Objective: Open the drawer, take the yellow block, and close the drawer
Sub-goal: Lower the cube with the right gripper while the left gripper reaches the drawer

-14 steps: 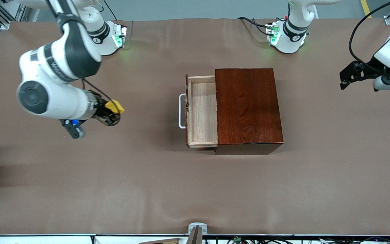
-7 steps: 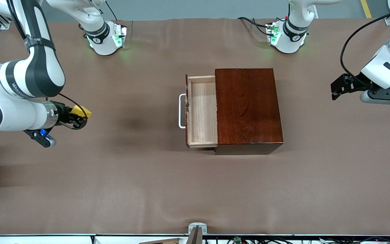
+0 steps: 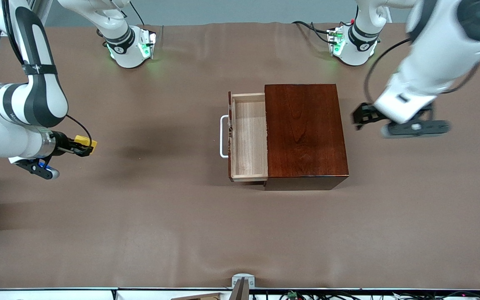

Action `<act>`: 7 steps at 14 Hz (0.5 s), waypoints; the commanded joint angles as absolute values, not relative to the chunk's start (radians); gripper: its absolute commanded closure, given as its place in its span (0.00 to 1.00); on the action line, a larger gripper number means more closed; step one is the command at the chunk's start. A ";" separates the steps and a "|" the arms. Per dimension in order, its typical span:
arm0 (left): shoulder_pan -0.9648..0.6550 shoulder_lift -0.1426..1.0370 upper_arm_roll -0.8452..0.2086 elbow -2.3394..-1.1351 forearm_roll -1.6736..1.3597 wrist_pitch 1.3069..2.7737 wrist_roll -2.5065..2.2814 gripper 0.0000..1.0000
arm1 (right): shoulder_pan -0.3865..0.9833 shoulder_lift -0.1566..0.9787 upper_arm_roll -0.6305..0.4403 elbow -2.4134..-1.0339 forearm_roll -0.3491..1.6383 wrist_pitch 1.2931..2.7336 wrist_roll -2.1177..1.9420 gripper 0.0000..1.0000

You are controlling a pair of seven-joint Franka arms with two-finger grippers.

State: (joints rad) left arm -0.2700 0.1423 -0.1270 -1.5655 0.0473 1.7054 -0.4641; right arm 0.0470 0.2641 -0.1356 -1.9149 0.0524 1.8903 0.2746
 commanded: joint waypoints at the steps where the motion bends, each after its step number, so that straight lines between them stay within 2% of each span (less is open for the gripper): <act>1: -0.351 0.271 -0.123 -1.435 0.045 1.697 -0.634 0.00 | 0.043 0.222 -0.161 -2.028 -0.006 1.998 0.200 1.00; 4: -0.455 0.394 -0.117 -1.361 0.046 1.744 -0.817 0.00 | 0.002 0.230 -0.172 -2.127 -0.051 2.196 0.083 1.00; 7: -0.561 0.494 -0.110 -1.347 0.129 1.869 -1.012 0.00 | -0.024 0.256 -0.173 -2.166 -0.051 2.305 0.020 1.00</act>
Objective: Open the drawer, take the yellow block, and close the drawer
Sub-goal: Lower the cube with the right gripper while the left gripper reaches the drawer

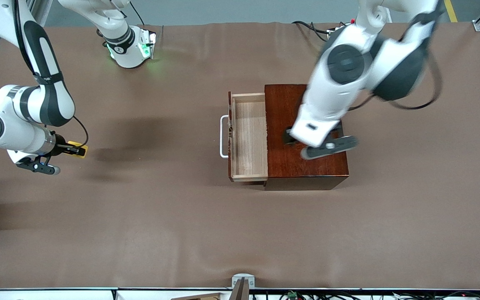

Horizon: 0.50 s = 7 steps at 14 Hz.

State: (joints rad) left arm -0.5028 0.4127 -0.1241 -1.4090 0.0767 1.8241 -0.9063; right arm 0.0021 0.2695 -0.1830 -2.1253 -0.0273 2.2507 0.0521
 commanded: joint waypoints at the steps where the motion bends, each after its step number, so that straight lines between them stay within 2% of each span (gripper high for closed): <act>1: -0.584 0.527 -0.109 -1.327 0.139 1.896 -1.063 0.00 | -0.028 0.261 -0.172 -2.187 -0.051 2.339 0.017 1.00; 3: -0.606 0.590 -0.109 -1.267 0.141 1.908 -1.115 0.00 | -0.029 0.276 -0.172 -2.220 -0.051 2.408 0.000 1.00; 7: -0.637 0.629 -0.103 -1.256 0.143 1.959 -1.176 0.00 | -0.043 0.336 -0.172 -2.241 -0.051 2.493 -0.009 1.00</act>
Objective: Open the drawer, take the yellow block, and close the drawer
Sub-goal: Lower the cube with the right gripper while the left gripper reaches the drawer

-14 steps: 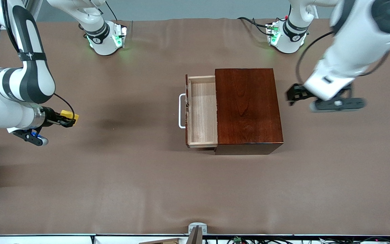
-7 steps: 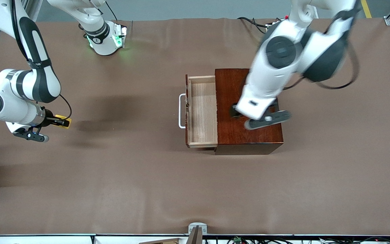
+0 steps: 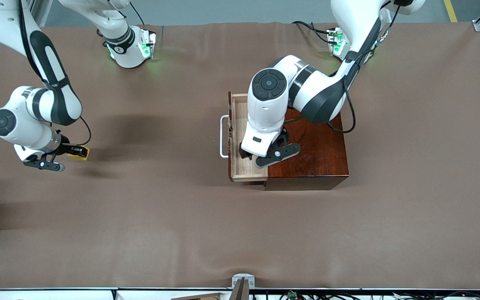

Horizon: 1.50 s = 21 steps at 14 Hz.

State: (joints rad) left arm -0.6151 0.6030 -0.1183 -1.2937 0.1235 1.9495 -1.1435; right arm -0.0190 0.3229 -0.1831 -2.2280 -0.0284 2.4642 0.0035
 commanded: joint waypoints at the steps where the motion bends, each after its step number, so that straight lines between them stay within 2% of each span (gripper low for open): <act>1: -0.647 0.640 -0.094 -1.256 0.143 1.977 -1.187 0.00 | -0.043 0.347 -0.172 -2.241 -0.051 2.496 -0.009 1.00; 5: -0.721 0.660 -0.037 -1.252 0.141 2.040 -1.258 0.00 | -0.043 0.376 -0.170 -2.241 -0.045 2.514 -0.009 0.99; 6: -0.730 0.660 -0.032 -1.246 0.140 2.046 -1.278 0.00 | -0.041 0.376 -0.170 -2.241 -0.041 2.514 -0.008 0.66; 7: -0.736 0.663 -0.034 -1.233 0.140 2.048 -1.296 0.00 | -0.038 0.376 -0.170 -2.241 -0.040 2.513 0.003 0.21; 8: -0.739 0.673 -0.040 -1.224 0.140 2.048 -1.311 0.00 | -0.038 0.373 -0.170 -2.240 -0.040 2.505 0.003 0.00; 11: -0.775 0.686 -0.035 -1.195 0.140 2.048 -1.353 0.00 | -0.038 0.342 -0.167 -2.224 -0.038 2.439 0.000 0.00; 13: -0.805 0.701 -0.032 -1.190 0.140 2.048 -1.370 0.00 | -0.032 0.283 -0.167 -2.204 -0.038 2.364 -0.002 0.00; 18: -0.871 0.791 -0.011 -1.082 0.140 2.049 -1.462 0.00 | -0.017 0.222 -0.161 -2.024 -0.037 2.045 -0.008 0.00; 21: -0.890 0.811 -0.011 -1.062 0.140 2.049 -1.529 0.00 | 0.003 0.210 -0.161 -1.912 -0.006 1.851 -0.009 0.00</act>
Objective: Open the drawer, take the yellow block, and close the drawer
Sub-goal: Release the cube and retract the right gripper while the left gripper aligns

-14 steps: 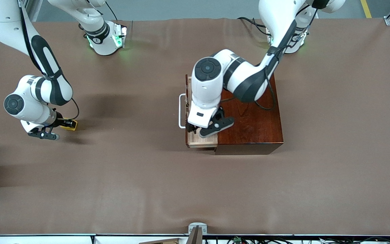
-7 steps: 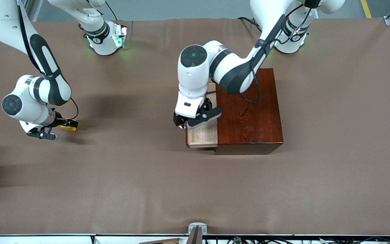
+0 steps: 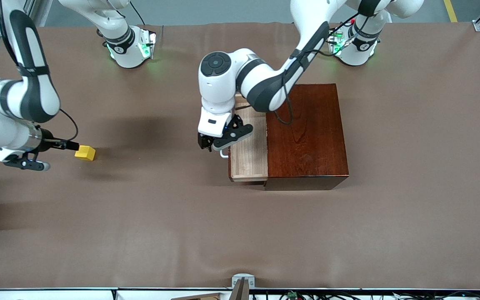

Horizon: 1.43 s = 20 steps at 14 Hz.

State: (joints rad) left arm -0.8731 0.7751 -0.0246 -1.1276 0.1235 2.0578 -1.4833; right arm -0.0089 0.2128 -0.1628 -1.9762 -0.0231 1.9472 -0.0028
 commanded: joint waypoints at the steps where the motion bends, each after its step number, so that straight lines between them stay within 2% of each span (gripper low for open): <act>1: -0.905 0.811 -0.009 -1.062 0.138 2.049 -1.560 0.00 | 0.005 0.207 -0.161 -1.879 0.004 1.792 -0.011 0.00; 4: -0.939 0.821 0.002 -1.058 0.138 2.051 -1.632 0.00 | 0.006 0.192 -0.160 -1.807 0.023 1.674 -0.011 0.00; 9: -0.976 0.842 0.026 -1.048 0.140 2.086 -1.776 0.00 | 0.067 0.049 -0.160 -1.780 0.023 1.559 -0.012 0.00; 13: -1.040 0.890 0.096 -1.048 0.140 2.152 -1.879 0.00 | 0.075 0.043 -0.152 -1.628 0.023 1.393 -0.014 0.00; 18: -1.051 0.907 0.110 -1.049 0.138 2.209 -1.939 0.00 | -0.024 0.032 -0.006 -1.481 0.025 1.307 -0.014 0.00; 20: -1.052 0.907 0.112 -1.054 0.138 2.204 -1.939 0.00 | -0.023 0.029 0.000 -1.465 0.023 1.289 -0.014 0.00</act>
